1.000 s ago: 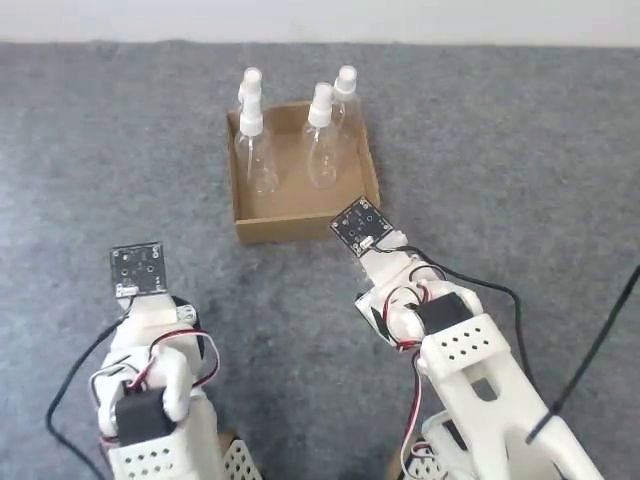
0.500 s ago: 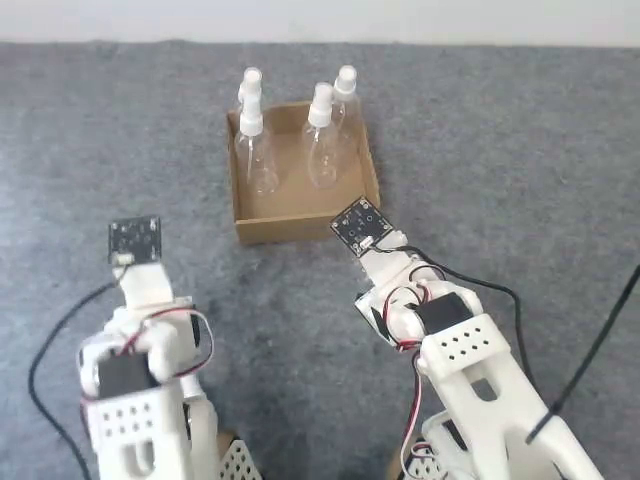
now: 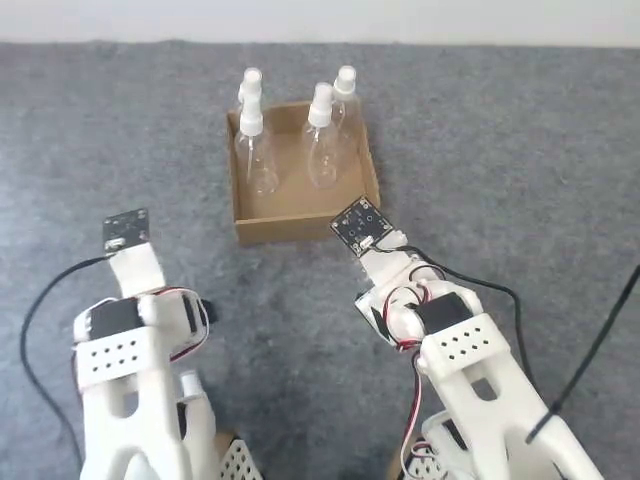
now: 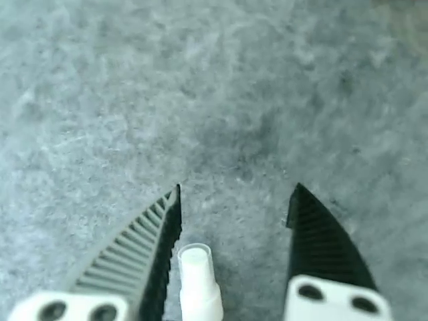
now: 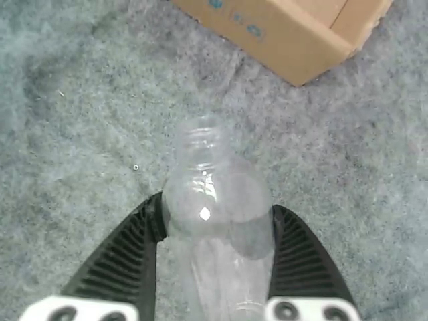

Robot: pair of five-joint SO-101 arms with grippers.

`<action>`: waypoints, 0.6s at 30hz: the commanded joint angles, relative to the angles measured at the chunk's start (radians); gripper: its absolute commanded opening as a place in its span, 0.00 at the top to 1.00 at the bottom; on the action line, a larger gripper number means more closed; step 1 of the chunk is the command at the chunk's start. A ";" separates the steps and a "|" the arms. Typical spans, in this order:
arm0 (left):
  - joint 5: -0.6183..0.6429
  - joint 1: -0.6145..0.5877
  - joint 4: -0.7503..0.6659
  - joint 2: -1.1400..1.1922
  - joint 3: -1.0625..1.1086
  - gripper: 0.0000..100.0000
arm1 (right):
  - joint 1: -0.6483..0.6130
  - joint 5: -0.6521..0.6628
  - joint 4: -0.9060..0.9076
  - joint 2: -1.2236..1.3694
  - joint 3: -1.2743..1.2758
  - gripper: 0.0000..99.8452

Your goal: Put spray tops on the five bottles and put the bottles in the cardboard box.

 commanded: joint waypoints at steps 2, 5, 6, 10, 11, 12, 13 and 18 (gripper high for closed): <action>0.014 -0.006 -0.023 0.009 -0.073 0.78 | 0.016 0.012 -0.024 -0.012 -0.009 0.92; 0.014 -0.006 -0.023 0.009 -0.073 0.78 | 0.016 0.012 -0.024 -0.010 -0.009 0.92; 0.012 -0.006 -0.023 0.011 -0.073 0.78 | 0.016 0.012 -0.024 -0.010 -0.009 0.92; 0.012 -0.003 -0.023 0.011 -0.085 0.78 | 0.016 0.012 -0.024 -0.010 -0.009 0.92; 0.014 -0.005 -0.018 0.014 -0.101 0.78 | 0.016 0.012 -0.024 -0.010 -0.009 0.92; 0.015 -0.005 0.000 0.025 -0.124 0.78 | 0.016 0.012 -0.024 -0.010 -0.009 0.92; 0.014 -0.005 0.028 0.046 -0.162 0.78 | 0.016 0.012 -0.024 -0.010 -0.009 0.92; 0.009 0.000 0.198 0.253 -0.372 0.78 | 0.018 0.012 -0.024 -0.010 -0.009 0.92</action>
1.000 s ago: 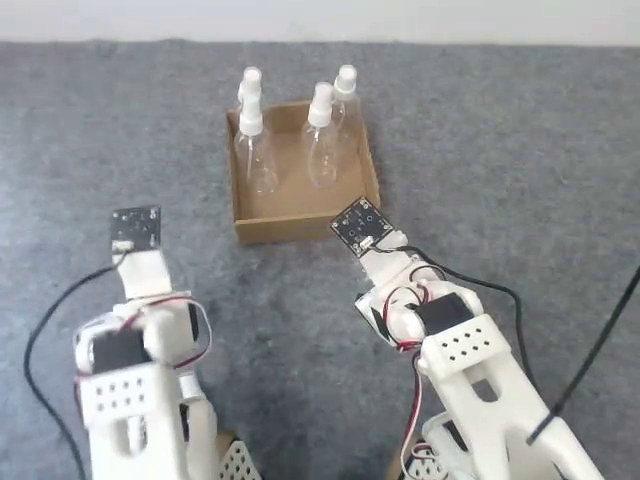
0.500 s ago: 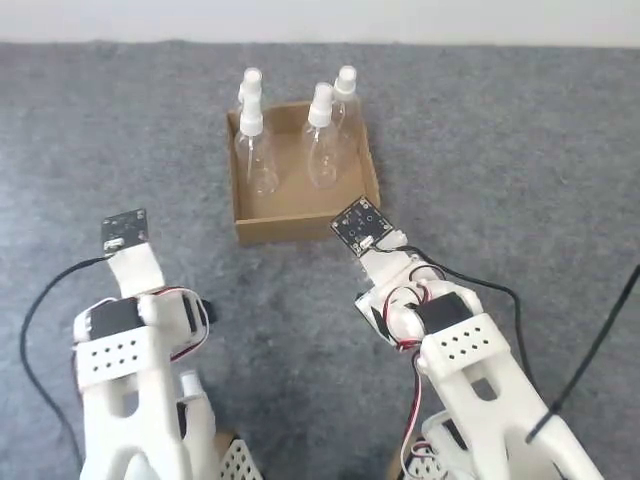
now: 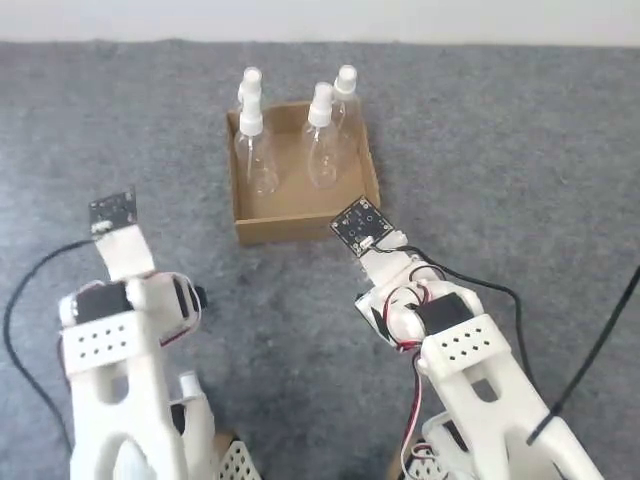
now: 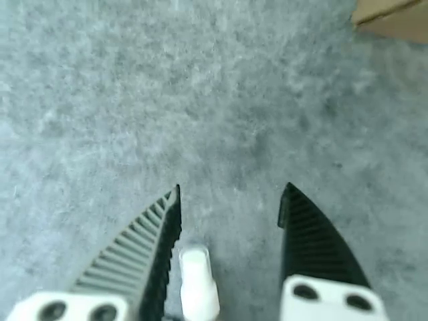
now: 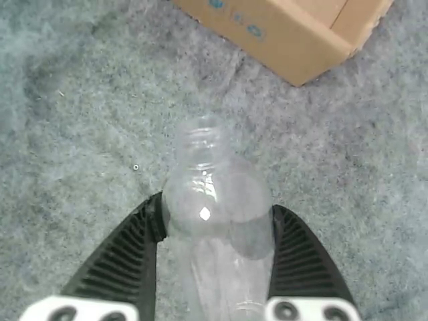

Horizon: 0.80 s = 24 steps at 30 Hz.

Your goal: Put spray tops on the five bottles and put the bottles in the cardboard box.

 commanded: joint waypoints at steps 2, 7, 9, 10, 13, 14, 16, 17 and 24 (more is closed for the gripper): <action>0.002 0.000 0.157 0.241 -0.239 0.78 | 0.018 0.012 -0.024 -0.010 -0.009 0.92; 0.002 0.000 0.183 0.425 -0.285 0.78 | 0.018 0.012 -0.024 -0.010 -0.009 0.92; 0.002 0.000 0.176 0.489 -0.288 0.78 | 0.018 0.012 -0.024 -0.010 -0.009 0.92; 0.002 -0.003 0.175 0.520 -0.289 0.78 | 0.018 0.012 -0.024 -0.010 -0.009 0.92; 0.002 -0.005 0.153 0.611 -0.292 0.78 | 0.025 0.012 -0.024 -0.010 -0.009 0.92; 0.002 -0.005 0.147 0.640 -0.292 0.78 | 0.035 0.012 -0.024 -0.010 -0.009 0.92; 0.002 -0.006 0.135 0.697 -0.295 0.78 | 0.047 0.012 -0.025 -0.012 -0.009 0.92; 0.000 -0.006 0.127 0.718 -0.295 0.78 | 0.048 0.012 -0.025 -0.013 -0.009 0.92; -0.048 -0.008 0.124 0.818 -0.317 0.78 | 0.048 0.012 -0.025 -0.013 -0.009 0.92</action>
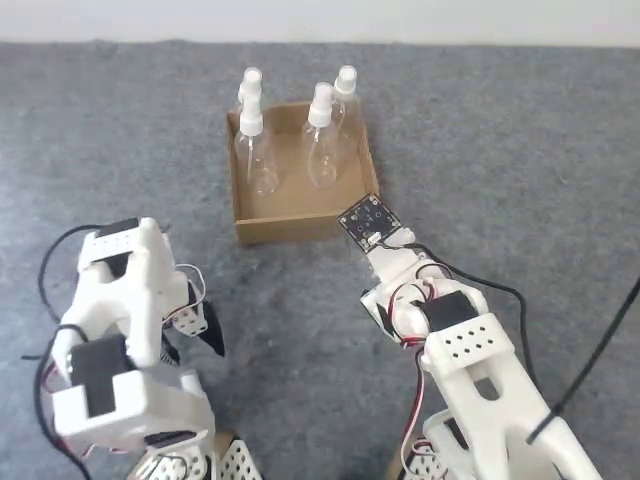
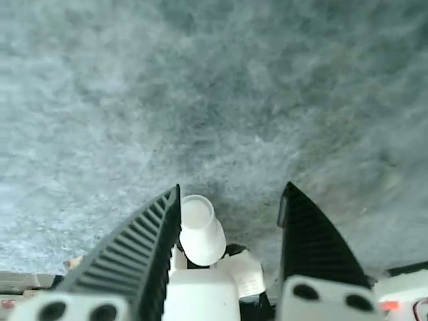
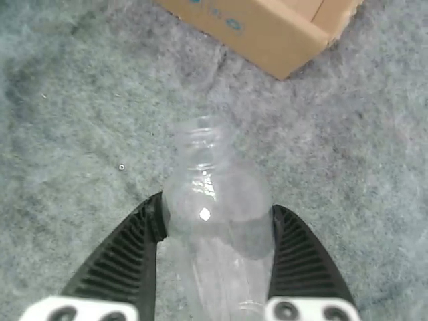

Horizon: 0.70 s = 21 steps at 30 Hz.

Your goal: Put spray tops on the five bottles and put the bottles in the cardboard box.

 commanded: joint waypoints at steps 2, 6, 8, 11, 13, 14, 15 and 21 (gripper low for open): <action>-0.028 -0.008 -0.011 0.026 -0.051 0.78 | 0.012 0.012 -0.024 -0.013 -0.009 0.92; -0.031 -0.060 -0.012 0.031 -0.051 0.78 | 0.012 0.012 -0.024 -0.013 -0.009 0.92; -0.058 -0.084 -0.025 0.035 -0.048 0.78 | 0.012 0.012 -0.024 -0.013 -0.009 0.92; -0.106 -0.112 -0.026 0.035 -0.048 0.78 | 0.012 0.012 -0.024 -0.012 -0.009 0.92; -0.123 -0.118 -0.026 0.037 -0.048 0.78 | 0.012 0.012 -0.024 -0.010 -0.009 0.92; -0.132 -0.118 -0.028 0.038 -0.048 0.78 | 0.012 0.012 -0.024 -0.010 -0.009 0.92; -0.140 -0.118 -0.028 0.038 -0.048 0.78 | 0.012 0.012 -0.024 -0.010 -0.009 0.92; -0.207 -0.112 0.012 0.129 -0.090 0.78 | 0.012 0.012 -0.024 -0.010 -0.009 0.92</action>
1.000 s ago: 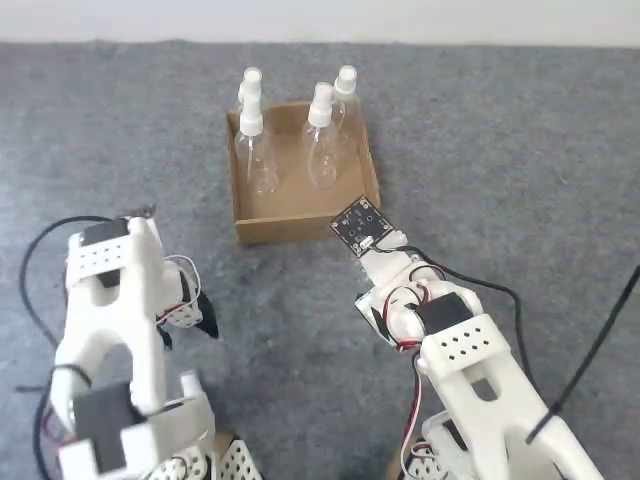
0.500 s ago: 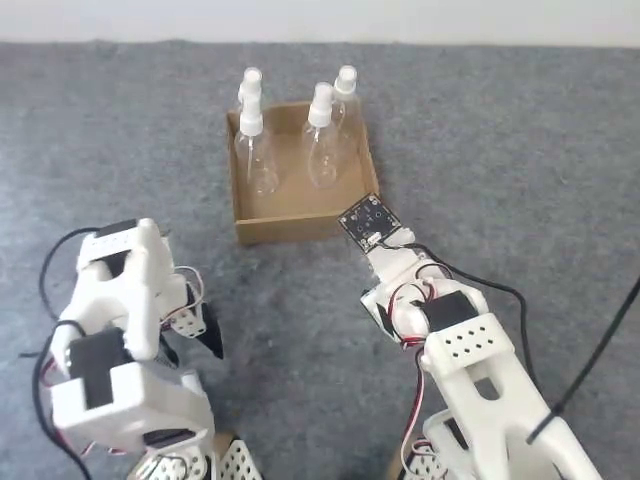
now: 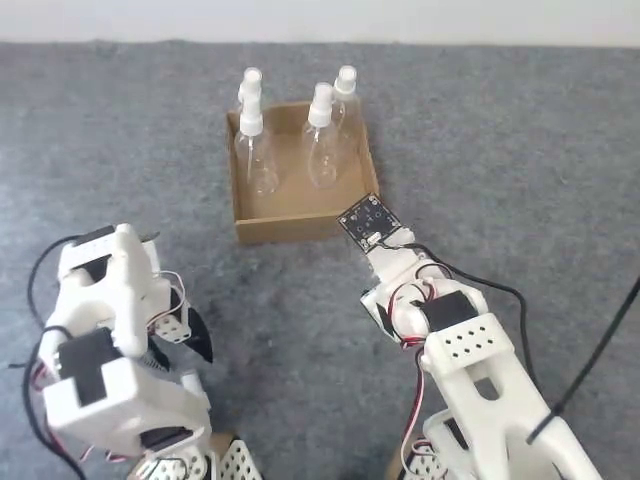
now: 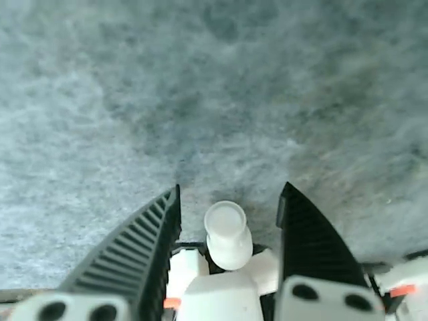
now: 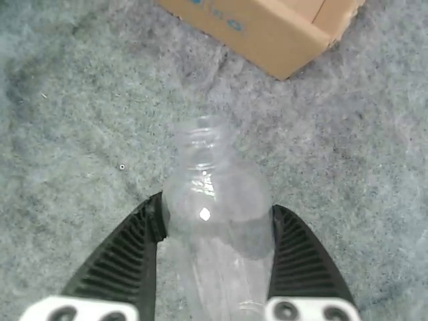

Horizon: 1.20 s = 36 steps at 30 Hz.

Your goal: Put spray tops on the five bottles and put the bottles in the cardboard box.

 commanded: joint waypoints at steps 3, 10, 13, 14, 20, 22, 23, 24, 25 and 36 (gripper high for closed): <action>-0.126 0.003 0.112 0.173 -0.148 0.78 | 0.013 0.012 -0.039 -0.010 -0.008 0.92; -0.137 0.023 0.129 0.183 -0.160 0.85 | 0.013 0.014 -0.064 -0.008 0.006 0.92; -0.133 0.068 0.112 0.176 -0.153 0.85 | 0.013 0.014 -0.064 -0.008 0.006 0.92; -0.123 0.081 0.109 0.180 -0.153 0.85 | 0.013 0.014 -0.064 -0.008 0.006 0.92; -0.084 0.112 0.107 0.203 -0.157 0.85 | 0.042 0.014 -0.064 -0.018 0.006 0.92; -0.084 0.107 0.107 0.198 -0.156 0.85 | 0.045 0.014 -0.064 -0.019 0.006 0.92; -0.086 0.107 0.107 0.195 -0.154 0.85 | 0.045 0.014 -0.064 -0.019 0.006 0.92; -0.086 0.106 0.109 0.195 -0.154 0.85 | 0.044 0.014 -0.064 -0.019 0.006 0.92; -0.089 0.104 0.115 0.195 -0.157 0.85 | 0.044 0.014 -0.064 -0.019 0.006 0.92; -0.262 0.008 0.193 0.206 -0.197 0.85 | 0.044 0.014 -0.064 -0.019 0.006 0.92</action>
